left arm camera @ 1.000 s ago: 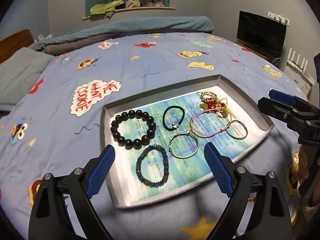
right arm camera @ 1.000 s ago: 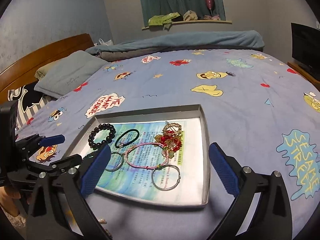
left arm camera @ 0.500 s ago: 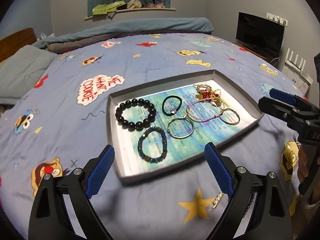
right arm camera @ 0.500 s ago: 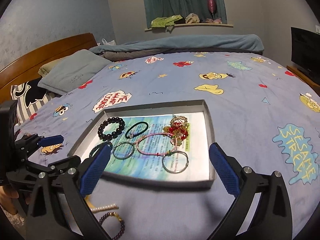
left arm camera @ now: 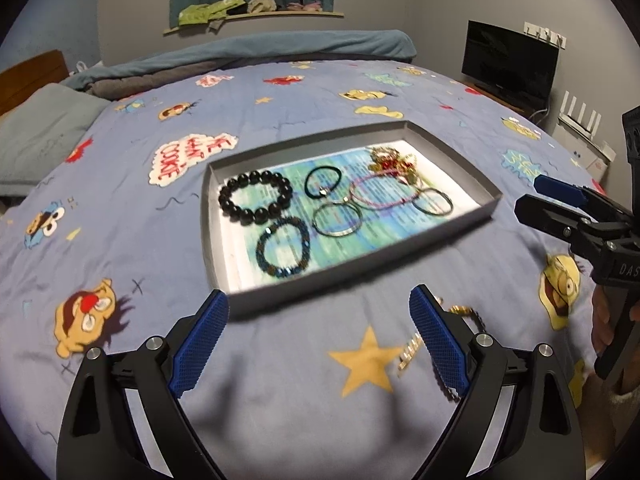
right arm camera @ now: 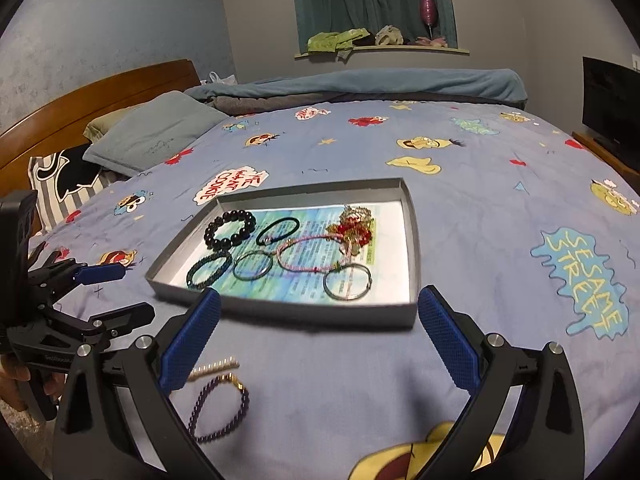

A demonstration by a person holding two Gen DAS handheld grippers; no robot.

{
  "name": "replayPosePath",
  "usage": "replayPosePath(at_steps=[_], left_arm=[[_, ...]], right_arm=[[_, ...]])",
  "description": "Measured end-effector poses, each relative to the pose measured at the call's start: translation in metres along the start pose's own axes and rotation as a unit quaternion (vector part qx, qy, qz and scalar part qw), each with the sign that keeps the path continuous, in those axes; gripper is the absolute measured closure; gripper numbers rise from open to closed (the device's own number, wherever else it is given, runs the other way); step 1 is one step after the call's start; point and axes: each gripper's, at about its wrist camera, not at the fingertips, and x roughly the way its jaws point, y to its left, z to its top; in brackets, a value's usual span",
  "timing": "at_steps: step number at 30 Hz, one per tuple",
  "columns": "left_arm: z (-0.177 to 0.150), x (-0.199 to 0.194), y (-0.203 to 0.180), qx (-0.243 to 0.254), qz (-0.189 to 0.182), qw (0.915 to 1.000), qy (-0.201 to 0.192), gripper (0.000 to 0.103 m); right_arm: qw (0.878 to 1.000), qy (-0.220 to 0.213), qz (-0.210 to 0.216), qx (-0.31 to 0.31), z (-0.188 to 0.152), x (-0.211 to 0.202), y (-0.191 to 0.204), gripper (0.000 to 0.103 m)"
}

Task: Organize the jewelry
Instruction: 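Withdraw both tools toward the pearl hair pin and dark red bracelet, then grasp the pearl hair pin with left tool while right tool grasps dark red bead bracelet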

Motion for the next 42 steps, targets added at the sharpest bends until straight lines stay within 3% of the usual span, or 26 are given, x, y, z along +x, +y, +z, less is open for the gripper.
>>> replayPosePath(at_steps=[12,17,20,22,26,30,33,38,40,42], left_arm=[[-0.040,0.000,-0.046,0.041,-0.037,0.9981,0.028,0.011],[-0.044,0.009,-0.043,0.045,-0.031,0.9976,0.044,0.012],[-0.043,0.008,-0.033,0.035,-0.031,0.9981,0.041,0.013],[-0.043,0.009,-0.027,0.030,-0.031,0.9983,0.039,0.018],[-0.044,0.014,-0.026,0.036,-0.036,0.9976,0.047,0.039],[-0.044,0.015,-0.030,0.047,-0.044,0.9969,0.044,0.049],[-0.044,0.018,-0.032,0.050,-0.056,0.9961,0.047,0.053],[-0.044,0.023,-0.033,0.055,-0.059,0.9955,0.050,0.057],[-0.044,0.023,-0.032,0.054,-0.063,0.9955,0.047,0.058],[-0.044,0.024,-0.033,0.055,-0.066,0.9953,0.045,0.058]], right_arm=[[0.999,0.029,0.014,-0.013,-0.026,-0.012,-0.003,0.006],[0.999,0.039,0.018,-0.032,-0.033,-0.013,-0.001,0.007],[0.998,0.048,0.027,-0.035,-0.036,-0.012,0.001,0.013],[0.997,0.059,0.034,-0.039,-0.040,-0.009,0.005,0.023],[0.992,0.091,0.067,-0.053,-0.050,0.000,0.021,0.042],[0.987,0.107,0.081,-0.085,-0.059,0.008,0.044,0.061],[0.986,0.110,0.072,-0.100,-0.061,0.013,0.052,0.070],[0.981,0.125,0.047,-0.141,-0.069,0.027,0.062,0.076],[0.979,0.133,0.034,-0.152,-0.071,0.030,0.064,0.092],[0.981,0.133,0.038,-0.133,-0.066,0.027,0.057,0.096]])
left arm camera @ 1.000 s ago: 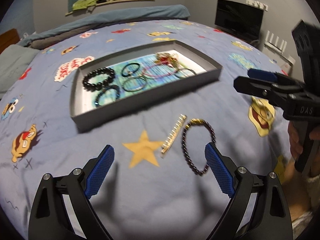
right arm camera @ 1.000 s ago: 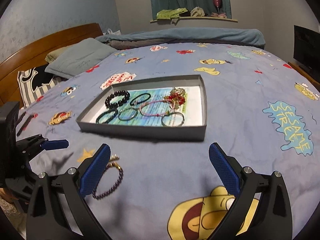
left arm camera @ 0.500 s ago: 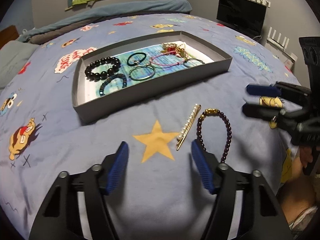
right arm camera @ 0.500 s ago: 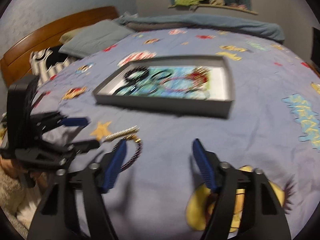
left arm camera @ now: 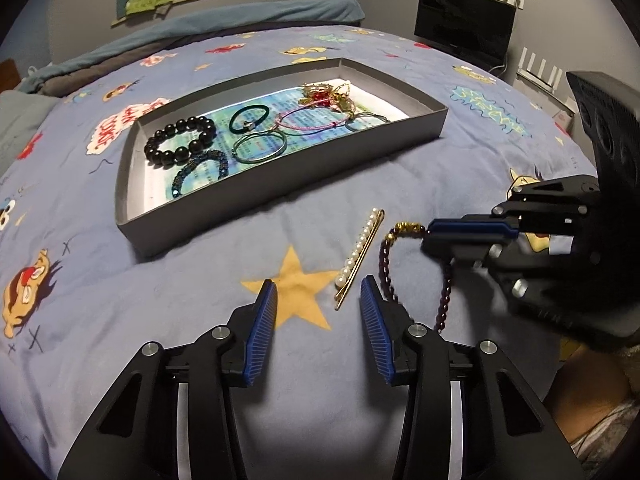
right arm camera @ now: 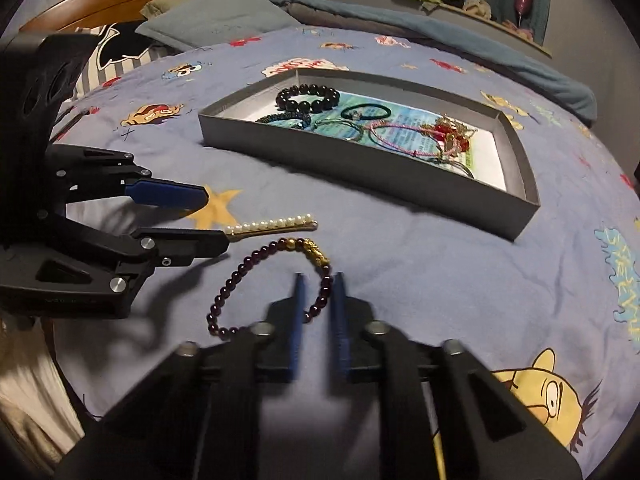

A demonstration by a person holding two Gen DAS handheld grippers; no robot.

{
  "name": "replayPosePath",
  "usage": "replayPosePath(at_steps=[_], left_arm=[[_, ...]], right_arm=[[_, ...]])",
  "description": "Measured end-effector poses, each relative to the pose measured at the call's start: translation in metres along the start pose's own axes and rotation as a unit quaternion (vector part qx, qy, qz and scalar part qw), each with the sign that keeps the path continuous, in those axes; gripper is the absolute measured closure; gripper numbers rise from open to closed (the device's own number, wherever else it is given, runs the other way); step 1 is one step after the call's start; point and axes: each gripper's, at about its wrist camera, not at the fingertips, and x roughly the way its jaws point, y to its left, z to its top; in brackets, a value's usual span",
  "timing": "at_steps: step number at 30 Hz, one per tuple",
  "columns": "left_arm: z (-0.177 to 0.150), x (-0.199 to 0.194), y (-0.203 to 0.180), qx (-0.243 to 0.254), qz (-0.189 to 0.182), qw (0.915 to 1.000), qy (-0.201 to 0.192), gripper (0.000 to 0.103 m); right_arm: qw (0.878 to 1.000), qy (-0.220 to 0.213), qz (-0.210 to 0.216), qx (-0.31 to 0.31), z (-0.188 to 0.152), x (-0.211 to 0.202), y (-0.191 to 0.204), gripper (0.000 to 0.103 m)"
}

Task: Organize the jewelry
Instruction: 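Grasp the pearl hair pin with left tool while right tool grasps dark red bead bracelet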

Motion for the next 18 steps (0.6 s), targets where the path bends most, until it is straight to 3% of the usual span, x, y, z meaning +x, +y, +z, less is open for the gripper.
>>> replayPosePath(at_steps=[6,12,18], left_arm=[[0.004,0.005,-0.007,0.016,-0.004,0.9998,-0.012,0.064],[0.007,0.014,-0.013,0.027,-0.004,0.9995,-0.017,0.065],[0.011,0.023,-0.017,0.028,-0.007,0.9994,-0.017,0.082]], right_arm=[[0.999,-0.005,-0.009,0.037,0.003,-0.005,-0.023,0.097],[0.999,-0.005,-0.013,0.033,0.002,-0.006,-0.023,0.097],[0.999,-0.007,-0.009,0.044,0.002,-0.005,-0.024,0.097]])
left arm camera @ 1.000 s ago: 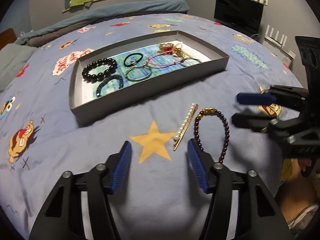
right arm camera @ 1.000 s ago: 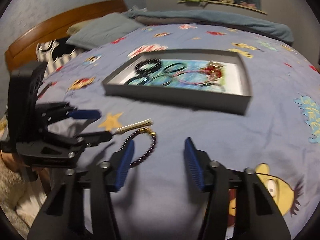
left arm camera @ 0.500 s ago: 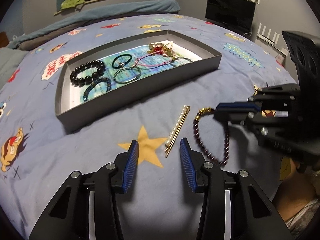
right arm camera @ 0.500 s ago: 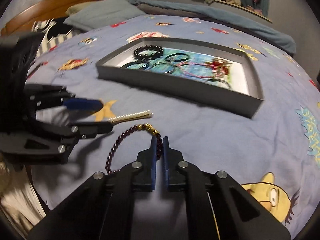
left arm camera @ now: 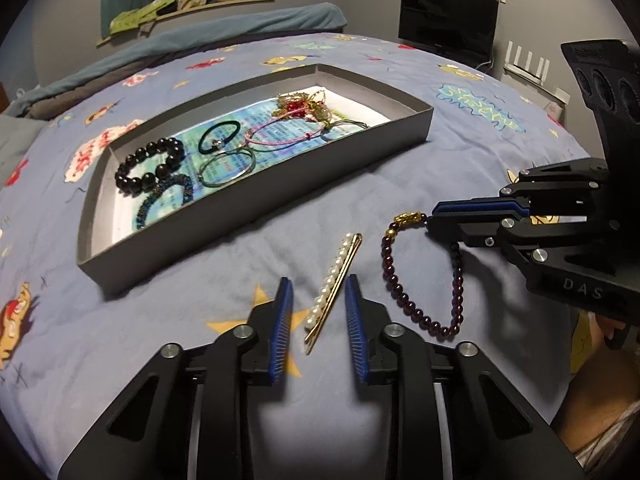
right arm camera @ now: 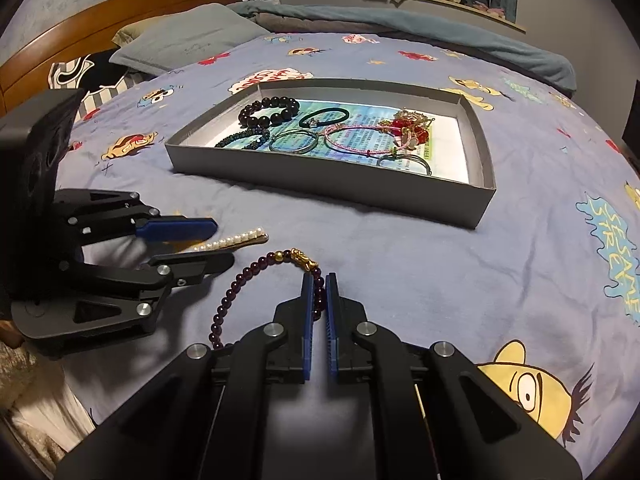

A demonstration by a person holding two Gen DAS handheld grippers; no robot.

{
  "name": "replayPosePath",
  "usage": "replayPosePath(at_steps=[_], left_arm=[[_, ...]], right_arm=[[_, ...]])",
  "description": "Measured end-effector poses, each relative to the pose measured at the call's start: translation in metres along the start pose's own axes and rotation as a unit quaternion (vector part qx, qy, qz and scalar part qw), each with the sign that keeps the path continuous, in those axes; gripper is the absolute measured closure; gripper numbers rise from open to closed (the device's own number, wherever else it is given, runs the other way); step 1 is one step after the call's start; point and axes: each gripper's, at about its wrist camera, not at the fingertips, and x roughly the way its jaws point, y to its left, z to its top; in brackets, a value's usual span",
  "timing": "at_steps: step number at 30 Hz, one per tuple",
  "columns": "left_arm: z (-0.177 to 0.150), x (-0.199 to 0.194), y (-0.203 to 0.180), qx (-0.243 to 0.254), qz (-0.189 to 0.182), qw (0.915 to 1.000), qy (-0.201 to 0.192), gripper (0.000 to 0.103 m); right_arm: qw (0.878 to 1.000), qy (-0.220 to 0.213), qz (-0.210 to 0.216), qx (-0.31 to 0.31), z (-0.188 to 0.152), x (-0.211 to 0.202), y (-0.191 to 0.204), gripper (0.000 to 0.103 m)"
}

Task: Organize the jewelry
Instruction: 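Grasp the pearl hair pin with left tool while right tool grasps dark red bead bracelet, then carry both items over the grey box and lower them inside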

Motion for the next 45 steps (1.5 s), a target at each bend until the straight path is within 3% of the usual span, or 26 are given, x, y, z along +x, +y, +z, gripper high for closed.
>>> replayPosePath(at_steps=[2,10,19,28,33,45], left_arm=[[0.002,0.000,-0.003,0.006,-0.003,1.0000,0.001,0.094],[0.013,-0.031,0.000,-0.005,-0.001,0.9992,-0.040,0.094],[0.027,-0.035,0.020,-0.031,0.016,0.9984,-0.044,0.094],[0.074,-0.040,0.044,-0.037,0.035,0.9959,-0.075,0.094],[0.093,-0.024,0.056,-0.034,0.040,0.9965,-0.066,0.094],[0.082,0.016,0.064,-0.023,0.012,0.9996,0.008,0.094]], right_arm=[[1.000,-0.007,0.006,-0.001,0.002,-0.002,0.002,0.097],[0.997,-0.068,0.029,-0.002,0.015,-0.026,0.005,0.097],[0.993,-0.113,0.019,0.000,0.037,-0.042,0.001,0.097],[0.986,-0.167,0.008,0.022,0.084,-0.047,-0.019,0.097],[0.985,-0.168,0.006,0.033,0.104,-0.029,-0.030,0.097],[0.991,-0.122,0.041,0.039,0.102,0.011,-0.033,0.097]])
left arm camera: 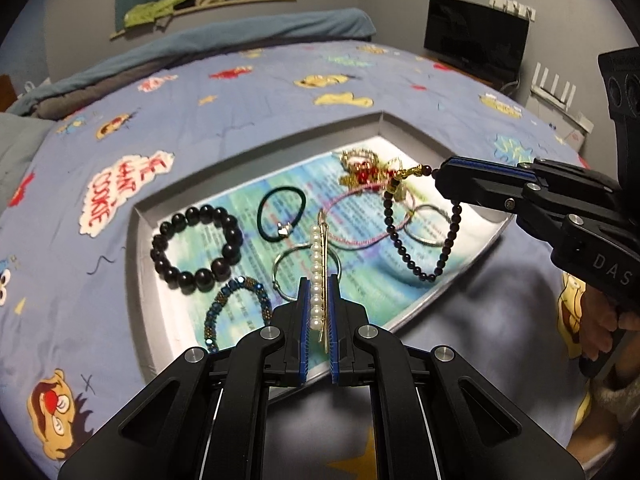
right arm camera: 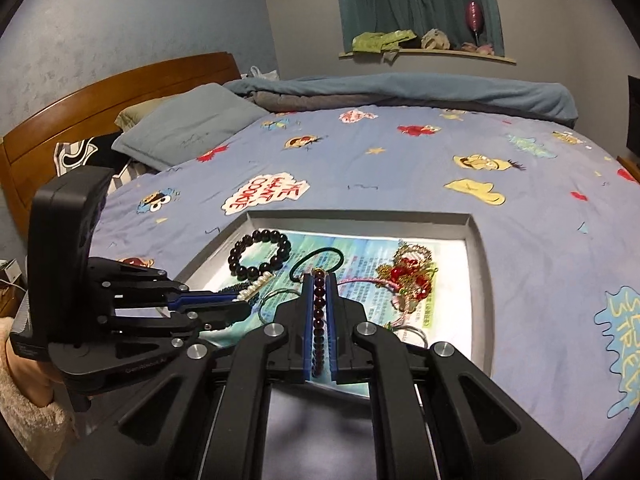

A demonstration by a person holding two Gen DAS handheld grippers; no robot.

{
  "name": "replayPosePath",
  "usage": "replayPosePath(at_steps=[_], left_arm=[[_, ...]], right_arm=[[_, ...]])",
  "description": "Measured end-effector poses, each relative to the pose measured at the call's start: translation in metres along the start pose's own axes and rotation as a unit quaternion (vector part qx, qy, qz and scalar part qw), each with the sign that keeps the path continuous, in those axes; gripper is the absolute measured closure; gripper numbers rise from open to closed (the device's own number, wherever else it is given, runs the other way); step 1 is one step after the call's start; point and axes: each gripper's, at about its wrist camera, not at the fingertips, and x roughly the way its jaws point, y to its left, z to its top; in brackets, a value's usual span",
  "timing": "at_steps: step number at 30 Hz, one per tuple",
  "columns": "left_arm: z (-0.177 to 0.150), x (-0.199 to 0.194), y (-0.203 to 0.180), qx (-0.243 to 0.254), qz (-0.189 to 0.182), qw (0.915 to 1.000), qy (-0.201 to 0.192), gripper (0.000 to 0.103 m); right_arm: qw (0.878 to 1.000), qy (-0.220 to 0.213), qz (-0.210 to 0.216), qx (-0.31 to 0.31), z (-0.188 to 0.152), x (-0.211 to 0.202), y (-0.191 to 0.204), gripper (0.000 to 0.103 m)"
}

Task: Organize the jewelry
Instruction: 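Carry both items over the grey box and lower them inside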

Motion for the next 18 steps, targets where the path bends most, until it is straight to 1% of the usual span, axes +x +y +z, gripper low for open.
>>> replayPosePath(at_steps=[4,7,10,14,18], left_arm=[[-0.001,0.008,-0.002,0.005,-0.011,0.9998,0.016,0.094],[-0.001,0.014,-0.002,0.007,-0.018,0.9995,0.027,0.094],[-0.001,0.017,-0.002,0.008,-0.023,0.9993,0.029,0.094],[0.000,0.020,-0.006,0.021,-0.029,0.9989,0.029,0.094],[0.001,0.022,-0.007,0.024,-0.035,0.9986,0.033,0.094]], right_arm=[[1.000,0.010,-0.010,0.002,-0.004,0.006,-0.003,0.097],[0.999,0.027,-0.022,0.002,-0.008,0.015,-0.007,0.097],[0.998,0.043,-0.035,0.002,-0.013,0.023,-0.011,0.097],[0.997,0.063,-0.038,0.009,-0.018,0.031,-0.018,0.097],[0.997,0.070,-0.038,0.008,-0.022,0.033,-0.017,0.097]])
